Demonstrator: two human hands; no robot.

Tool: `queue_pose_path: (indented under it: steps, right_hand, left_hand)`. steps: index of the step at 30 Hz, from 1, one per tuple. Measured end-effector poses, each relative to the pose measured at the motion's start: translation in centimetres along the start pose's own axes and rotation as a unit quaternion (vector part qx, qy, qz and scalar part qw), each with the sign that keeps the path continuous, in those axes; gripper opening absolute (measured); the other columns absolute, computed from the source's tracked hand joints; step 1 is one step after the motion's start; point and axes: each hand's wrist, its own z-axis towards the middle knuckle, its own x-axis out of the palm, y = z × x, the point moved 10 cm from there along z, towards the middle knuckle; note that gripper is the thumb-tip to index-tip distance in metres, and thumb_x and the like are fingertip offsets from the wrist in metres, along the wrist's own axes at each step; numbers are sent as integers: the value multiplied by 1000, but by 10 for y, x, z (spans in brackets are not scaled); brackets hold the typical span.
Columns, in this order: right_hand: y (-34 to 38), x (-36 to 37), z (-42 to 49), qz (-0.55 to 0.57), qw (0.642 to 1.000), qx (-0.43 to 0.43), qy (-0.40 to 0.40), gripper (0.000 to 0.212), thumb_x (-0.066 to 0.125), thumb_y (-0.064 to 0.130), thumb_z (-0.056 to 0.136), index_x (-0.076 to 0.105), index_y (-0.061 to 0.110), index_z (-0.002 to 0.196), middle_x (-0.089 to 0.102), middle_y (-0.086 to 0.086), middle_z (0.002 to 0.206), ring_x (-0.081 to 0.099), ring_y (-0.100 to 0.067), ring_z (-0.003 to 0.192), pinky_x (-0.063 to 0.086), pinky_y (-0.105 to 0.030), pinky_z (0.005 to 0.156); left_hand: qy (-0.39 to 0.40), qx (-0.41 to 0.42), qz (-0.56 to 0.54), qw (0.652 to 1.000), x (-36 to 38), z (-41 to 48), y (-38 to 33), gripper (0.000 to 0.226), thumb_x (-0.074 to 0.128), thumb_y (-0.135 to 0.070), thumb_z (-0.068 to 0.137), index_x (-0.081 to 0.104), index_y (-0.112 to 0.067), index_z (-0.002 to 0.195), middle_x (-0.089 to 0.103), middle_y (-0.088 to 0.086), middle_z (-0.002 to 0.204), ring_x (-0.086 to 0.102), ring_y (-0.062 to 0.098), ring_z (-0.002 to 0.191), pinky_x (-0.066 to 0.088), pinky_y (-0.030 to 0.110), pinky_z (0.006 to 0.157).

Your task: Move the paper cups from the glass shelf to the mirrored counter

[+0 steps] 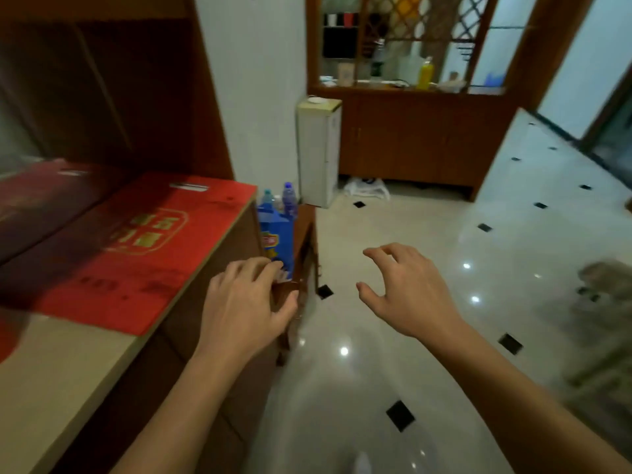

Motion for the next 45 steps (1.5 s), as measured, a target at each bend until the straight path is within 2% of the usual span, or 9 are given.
queue_pose_path:
  steps: [8,14,20,26,30,38,45]
  right_hand:
    - [-123,-3,-31,-19,992,121,8,59,46,55,85,47,26,136,54,-1,130,45,-21,122,39,-40,100]
    - [-203,7,-12,-13,989,146,-32,53,60,45,82,59,15,127,62,-9,119,55,-28,112,46,-42,89]
    - [-306,28,59,-8,985,174,-6,58,52,52,85,50,22,135,55,-3,130,49,-23,120,43,-40,96]
    - [-397,36,127,0,983,181,-8,58,51,53,84,50,22,134,56,-4,128,50,-23,117,43,-40,93]
    - [-441,48,164,7,983,185,2,59,50,53,85,49,23,135,55,-3,129,49,-21,118,43,-39,95]
    - [-524,78,249,-8,980,197,-10,55,52,50,84,52,22,132,57,-2,125,50,-21,116,42,-36,92]
    - [-599,108,366,-36,974,221,-20,55,54,48,85,52,20,132,58,-5,126,50,-21,118,43,-36,91]
  left_hand:
    - [25,116,-28,993,53,54,-112,55,45,-59,84,60,-25,124,61,-2,123,53,24,110,45,38,81]
    - [33,158,-46,986,99,116,-179,57,39,-61,87,54,-26,130,58,-3,129,49,20,115,42,39,88]
    - [49,158,-53,985,151,211,-238,58,41,-61,87,52,-26,133,57,-1,130,48,20,119,42,42,92]
    - [48,159,-56,985,187,306,-292,55,45,-57,88,54,-24,131,58,1,130,50,23,117,43,42,90]
    - [53,165,-51,984,212,356,-319,54,47,-54,88,56,-21,130,59,4,128,53,25,112,46,43,85]
    - [64,168,-75,981,271,465,-356,56,46,-53,87,56,-20,130,60,3,128,53,25,115,47,44,86]
    - [66,190,-87,976,336,604,-376,57,47,-53,88,57,-18,131,60,4,128,55,25,114,47,46,88]
